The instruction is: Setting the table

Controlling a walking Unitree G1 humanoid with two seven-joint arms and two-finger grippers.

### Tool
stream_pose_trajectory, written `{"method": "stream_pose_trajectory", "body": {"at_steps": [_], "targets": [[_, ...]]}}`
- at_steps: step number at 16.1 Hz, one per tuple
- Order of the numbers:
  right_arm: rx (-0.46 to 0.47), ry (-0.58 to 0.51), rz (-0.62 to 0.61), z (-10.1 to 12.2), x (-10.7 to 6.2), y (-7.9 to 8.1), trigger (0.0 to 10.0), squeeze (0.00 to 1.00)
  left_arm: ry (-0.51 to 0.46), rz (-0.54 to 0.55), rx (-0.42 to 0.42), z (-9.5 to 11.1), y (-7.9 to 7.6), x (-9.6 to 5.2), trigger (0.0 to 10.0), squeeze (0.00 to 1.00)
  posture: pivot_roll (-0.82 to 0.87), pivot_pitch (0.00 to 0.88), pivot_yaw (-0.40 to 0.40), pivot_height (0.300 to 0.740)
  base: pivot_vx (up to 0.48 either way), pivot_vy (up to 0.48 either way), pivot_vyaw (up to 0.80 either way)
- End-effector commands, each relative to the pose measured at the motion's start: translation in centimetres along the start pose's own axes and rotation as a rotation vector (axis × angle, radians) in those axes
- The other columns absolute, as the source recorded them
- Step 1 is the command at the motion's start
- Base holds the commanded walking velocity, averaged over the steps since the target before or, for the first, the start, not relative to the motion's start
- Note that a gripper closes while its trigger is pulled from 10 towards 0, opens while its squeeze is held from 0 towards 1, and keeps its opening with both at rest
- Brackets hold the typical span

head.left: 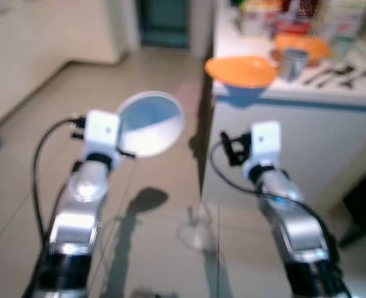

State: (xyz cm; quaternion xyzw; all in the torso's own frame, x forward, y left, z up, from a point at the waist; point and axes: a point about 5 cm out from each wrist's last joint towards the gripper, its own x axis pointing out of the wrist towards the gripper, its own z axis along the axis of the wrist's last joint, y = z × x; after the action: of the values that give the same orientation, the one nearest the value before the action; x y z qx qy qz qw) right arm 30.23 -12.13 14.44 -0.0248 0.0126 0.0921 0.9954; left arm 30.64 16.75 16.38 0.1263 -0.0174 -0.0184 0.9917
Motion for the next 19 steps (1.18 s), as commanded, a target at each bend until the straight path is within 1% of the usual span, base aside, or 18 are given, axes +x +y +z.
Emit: {"method": "stream_pose_trajectory", "body": {"at_steps": [1, 2, 7, 8, 10, 11, 12, 13, 14, 15, 16, 17, 19], "targets": [[-0.003, -0.021, -0.005, 0.6, 0.0, 0.1, 10.0, 0.00, -0.038, 0.009, 0.012, 0.9, 0.4, 0.0, 10.0, 0.00, 0.03, 0.000, -0.008, 0.740, 0.000, -0.292, 0.60], [0.023, -0.005, -0.025, 0.4, 0.1, -0.2, 10.0, 0.00, -0.031, 0.006, 0.006, 0.7, 0.2, 0.0, 10.0, 0.00, 0.03, 0.000, -0.009, 0.740, 0.000, -0.292, 0.00], [0.006, -0.027, -0.022, 1.2, 0.5, 0.0, 10.0, 0.00, -0.029, 0.015, -0.006, 0.8, 0.4, 0.7, 10.0, 0.00, 0.02, 0.000, 0.000, 0.740, 0.000, -0.292, 0.00], [0.004, -0.025, -0.017, 1.1, 0.7, -0.2, 10.0, 0.00, -0.026, 0.023, -0.012, 0.7, 0.2, 0.8, 10.0, 0.00, 0.02, 0.000, -0.020, 0.740, 0.000, -0.292, 0.00], [-0.001, -0.022, -0.013, 1.3, 1.1, -0.3, 10.0, 0.00, -0.028, 0.030, -0.015, 0.7, 0.1, 0.9, 10.0, 0.00, 0.02, 0.000, -0.028, 0.740, 0.000, -0.287, 0.00], [-0.021, -0.037, 0.006, 1.9, 1.6, 0.1, 10.0, 0.00, -0.028, 0.044, -0.024, 0.7, 0.3, 1.1, 10.0, 0.00, 0.02, 0.000, -0.030, 0.740, 0.000, -0.292, 0.00], [-0.032, -0.048, 0.012, 2.3, 1.9, 0.3, 10.0, 0.00, -0.027, 0.052, -0.027, 0.7, 0.5, 1.2, 10.0, 0.00, 0.02, 0.000, -0.025, 0.740, 0.000, -0.292, 0.00], [-0.043, -0.055, -0.011, 2.5, 2.0, 0.3, 10.0, 0.00, -0.019, 0.065, -0.031, 0.6, 0.8, 1.3, 10.0, 0.00, 0.00, 0.000, 0.013, 0.740, 0.000, -0.289, 0.00], [-0.044, -0.055, -0.017, 2.6, 2.0, 0.3, 10.0, 0.00, -0.017, 0.067, -0.032, 0.5, 0.9, 1.3, 10.0, 0.00, 0.00, 0.000, 0.013, 0.740, 0.000, -0.289, 0.00], [-0.047, -0.062, -0.036, 2.7, 1.9, 0.3, 10.0, 0.00, -0.007, 0.060, -0.028, 0.2, 0.9, 1.2, 10.0, 0.00, -0.01, 0.000, 0.032, 0.740, 0.000, -0.289, 0.00], [-0.037, -0.064, -0.059, 2.8, 1.8, 0.1, 10.0, 0.00, -0.003, 0.050, -0.019, 0.1, 0.9, 1.4, 10.0, 0.00, -0.02, 0.000, 0.038, 0.740, 0.000, -0.285, 0.00], [-0.030, -0.060, -0.074, 2.8, 1.7, -0.4, 10.0, 0.00, -0.015, 0.053, -0.023, 0.4, 0.9, 1.9, 10.0, 0.00, -0.03, 0.000, 0.042, 0.740, 0.000, -0.281, 0.00], [-0.046, -0.063, -0.065, 2.9, 1.9, -0.6, 10.0, 0.00, -0.031, 0.066, -0.034, 0.8, 0.9, 2.3, 10.0, 0.00, -0.02, 0.000, 0.026, 0.740, 0.000, -0.283, 0.00]]}}
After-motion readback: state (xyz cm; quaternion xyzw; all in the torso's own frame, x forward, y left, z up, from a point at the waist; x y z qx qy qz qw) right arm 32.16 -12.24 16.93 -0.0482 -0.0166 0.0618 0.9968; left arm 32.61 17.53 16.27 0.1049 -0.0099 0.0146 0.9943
